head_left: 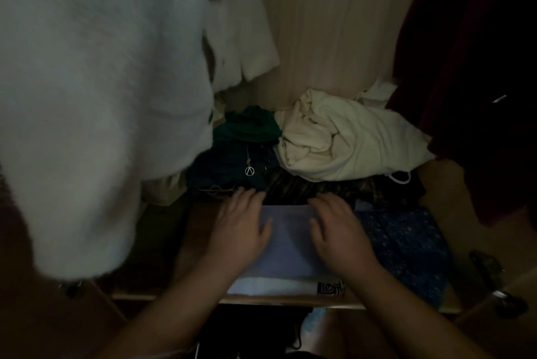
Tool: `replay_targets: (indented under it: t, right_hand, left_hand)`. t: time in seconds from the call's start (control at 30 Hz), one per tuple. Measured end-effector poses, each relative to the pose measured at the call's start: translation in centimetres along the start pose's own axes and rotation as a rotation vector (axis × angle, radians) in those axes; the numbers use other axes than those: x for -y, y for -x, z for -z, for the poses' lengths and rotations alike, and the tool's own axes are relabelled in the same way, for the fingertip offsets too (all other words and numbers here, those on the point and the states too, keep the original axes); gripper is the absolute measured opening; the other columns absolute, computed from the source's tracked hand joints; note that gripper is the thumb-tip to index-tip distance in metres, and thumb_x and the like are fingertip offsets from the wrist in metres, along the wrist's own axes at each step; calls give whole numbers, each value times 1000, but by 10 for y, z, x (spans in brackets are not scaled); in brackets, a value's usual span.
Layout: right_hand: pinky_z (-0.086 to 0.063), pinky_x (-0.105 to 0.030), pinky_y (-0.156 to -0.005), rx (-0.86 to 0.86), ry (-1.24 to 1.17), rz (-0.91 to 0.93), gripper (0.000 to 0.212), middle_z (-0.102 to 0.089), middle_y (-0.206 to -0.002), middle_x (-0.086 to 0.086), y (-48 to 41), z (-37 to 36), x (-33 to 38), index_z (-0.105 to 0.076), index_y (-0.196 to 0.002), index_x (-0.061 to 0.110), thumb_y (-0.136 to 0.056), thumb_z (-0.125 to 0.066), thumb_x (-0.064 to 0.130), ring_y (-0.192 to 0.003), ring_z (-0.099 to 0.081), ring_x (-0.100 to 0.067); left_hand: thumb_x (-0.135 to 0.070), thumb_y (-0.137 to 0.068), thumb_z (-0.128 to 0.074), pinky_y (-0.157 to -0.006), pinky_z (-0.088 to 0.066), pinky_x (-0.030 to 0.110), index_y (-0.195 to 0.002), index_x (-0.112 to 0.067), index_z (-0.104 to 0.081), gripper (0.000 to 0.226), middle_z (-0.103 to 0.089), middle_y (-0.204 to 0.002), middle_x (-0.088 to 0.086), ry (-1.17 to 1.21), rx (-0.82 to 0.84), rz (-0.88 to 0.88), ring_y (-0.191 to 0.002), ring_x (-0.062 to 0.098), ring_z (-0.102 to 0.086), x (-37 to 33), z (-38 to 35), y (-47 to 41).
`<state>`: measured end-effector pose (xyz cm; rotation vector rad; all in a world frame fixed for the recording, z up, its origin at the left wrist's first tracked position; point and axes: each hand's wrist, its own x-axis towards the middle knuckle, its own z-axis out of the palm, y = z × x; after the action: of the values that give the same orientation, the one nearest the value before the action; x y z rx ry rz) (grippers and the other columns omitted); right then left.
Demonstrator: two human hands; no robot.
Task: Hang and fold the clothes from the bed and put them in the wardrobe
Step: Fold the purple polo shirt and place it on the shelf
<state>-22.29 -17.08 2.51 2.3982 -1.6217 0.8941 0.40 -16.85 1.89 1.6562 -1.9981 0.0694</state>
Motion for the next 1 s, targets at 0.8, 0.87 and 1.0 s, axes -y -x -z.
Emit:
replay_targets:
  t: [0.8,0.87,1.0]
  right_hand:
    - [-42,-41,-104,181,41,-208,51,-48,-141,-7,61,45,9,-45,-140,15,-95,-45,39,-134,-40,-26]
    - [-39,-39,-109,149,39,-261,54,-45,-147,-4,91,72,10,-42,-144,19,-95,-47,40,-137,-37,-24]
    - [-33,-30,-110,71,11,-379,55,-48,-145,-1,190,136,4,-41,-145,21,-93,-51,37,-134,-41,-18]
  left_hand:
    - [-55,-96,-36,-112,-35,42,-145,-16,-43,63,-50,-144,8,-59,266,-99,-135,28,-41,-59,18,35]
    - [-50,-98,-43,-110,-37,38,-144,-14,-44,59,-53,-142,9,-4,260,-132,-133,28,-43,-88,26,57]
    - [-47,-98,-46,-108,-36,33,-145,-19,-44,55,-54,-142,4,105,295,-173,-132,24,-45,-162,32,120]
